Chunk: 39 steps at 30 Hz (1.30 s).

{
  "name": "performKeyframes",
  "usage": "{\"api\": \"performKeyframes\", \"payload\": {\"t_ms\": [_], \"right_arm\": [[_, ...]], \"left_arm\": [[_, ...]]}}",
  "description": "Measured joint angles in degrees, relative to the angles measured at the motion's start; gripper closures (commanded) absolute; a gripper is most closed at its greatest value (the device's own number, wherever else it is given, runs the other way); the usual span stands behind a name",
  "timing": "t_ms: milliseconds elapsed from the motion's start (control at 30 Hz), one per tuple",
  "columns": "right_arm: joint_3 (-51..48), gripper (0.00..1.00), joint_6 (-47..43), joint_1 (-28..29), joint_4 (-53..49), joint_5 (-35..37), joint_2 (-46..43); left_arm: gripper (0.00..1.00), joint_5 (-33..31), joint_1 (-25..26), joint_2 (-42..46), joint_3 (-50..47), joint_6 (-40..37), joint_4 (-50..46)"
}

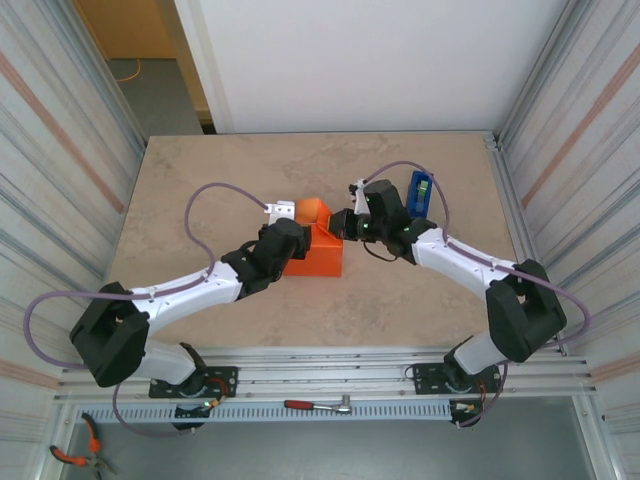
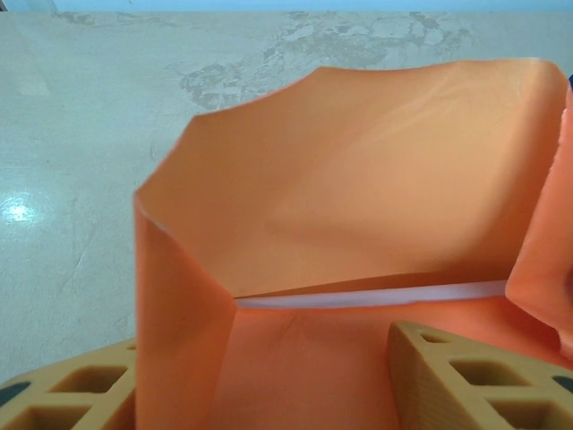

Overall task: Wrap the gift box in paper
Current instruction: Fold the seventh fold of the wrapping paper on the gift box.

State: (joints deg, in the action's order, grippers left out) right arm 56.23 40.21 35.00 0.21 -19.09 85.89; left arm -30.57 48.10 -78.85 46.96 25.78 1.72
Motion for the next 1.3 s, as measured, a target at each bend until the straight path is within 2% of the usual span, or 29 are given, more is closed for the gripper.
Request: {"api": "performKeyframes", "payload": {"t_ms": [367, 733, 900, 1100, 1200, 1300], "right_arm": [[1.3, 1.0, -1.9, 2.8, -0.5, 3.1, 1.1], [3.2, 1.0, -9.4, 9.2, -5.3, 14.6, 1.1], [3.1, 1.0, -9.9, 9.9, -5.0, 16.2, 1.1], [2.8, 1.0, -9.9, 10.0, -4.5, 16.5, 1.1], [2.8, 1.0, -9.9, 10.1, -4.3, 16.7, 1.2], [2.8, 1.0, -9.9, 10.1, -3.8, 17.4, 1.4]], "left_arm": [[0.4, 0.0, 0.0, 0.2, 0.0, 0.0, -0.2], [0.39, 2.3, -0.3, 3.3, -0.1, 1.1, -4.8], [0.36, 9.9, -5.0, 7.2, 3.9, 1.1, -9.3], [0.29, 24.8, -16.2, 8.5, 13.6, -2.9, -10.8], [0.26, 35.5, -21.6, 4.9, 20.2, -6.8, -12.8], [0.26, 44.7, -24.1, -1.9, 28.5, -12.2, -16.9]]}}
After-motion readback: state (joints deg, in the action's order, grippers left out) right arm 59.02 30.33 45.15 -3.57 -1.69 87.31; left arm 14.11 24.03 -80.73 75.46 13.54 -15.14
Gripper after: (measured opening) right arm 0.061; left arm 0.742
